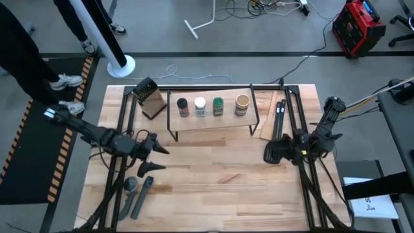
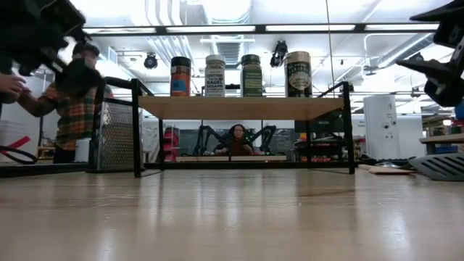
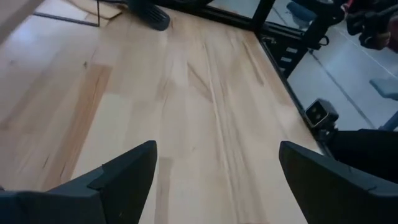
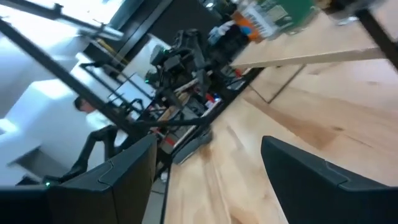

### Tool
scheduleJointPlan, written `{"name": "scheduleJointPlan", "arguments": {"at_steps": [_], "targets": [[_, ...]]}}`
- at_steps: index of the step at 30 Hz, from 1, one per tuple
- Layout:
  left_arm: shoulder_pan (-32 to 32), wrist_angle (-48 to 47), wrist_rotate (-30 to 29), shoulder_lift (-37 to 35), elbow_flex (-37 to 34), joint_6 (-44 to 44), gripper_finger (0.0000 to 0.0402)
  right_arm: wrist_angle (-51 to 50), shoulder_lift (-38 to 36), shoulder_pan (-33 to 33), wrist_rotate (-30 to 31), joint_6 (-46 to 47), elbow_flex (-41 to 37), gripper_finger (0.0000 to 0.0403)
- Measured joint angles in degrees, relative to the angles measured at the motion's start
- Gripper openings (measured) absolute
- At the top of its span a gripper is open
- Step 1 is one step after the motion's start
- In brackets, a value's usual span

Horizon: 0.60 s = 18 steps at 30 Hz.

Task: Shelf spices
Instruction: Remove the black seasoning bottle from the shelf

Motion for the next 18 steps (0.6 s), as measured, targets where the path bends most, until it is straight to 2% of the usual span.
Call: {"name": "scheduleJointPlan", "arguments": {"at_steps": [3, 6, 10, 15, 18], "targets": [[0.05, -4.60, -0.52, 3.78, 6.12, -0.05, 0.0327, 4.32, 0.00, -0.02, -1.22, -6.73, 0.00, 0.0266], [0.04, -10.62, -4.38, 8.09, 12.67, -0.09, 0.0327, 8.03, -0.02, 0.00, -2.74, -12.61, 0.08, 0.0269], [0.04, -19.33, -10.02, 13.81, 20.82, -1.05, 0.0327, 7.64, 1.77, 0.00, -4.70, -16.20, 2.75, 0.0271], [0.58, -31.50, -15.73, 21.05, 31.27, -3.16, 0.0327, 7.51, 11.65, 0.00, -4.81, -21.57, 10.00, 0.0264], [1.77, -37.66, -16.58, 25.00, 37.55, -4.07, 0.0327, 5.48, 20.38, 0.00, -4.74, -24.71, 16.55, 0.0259]]}}
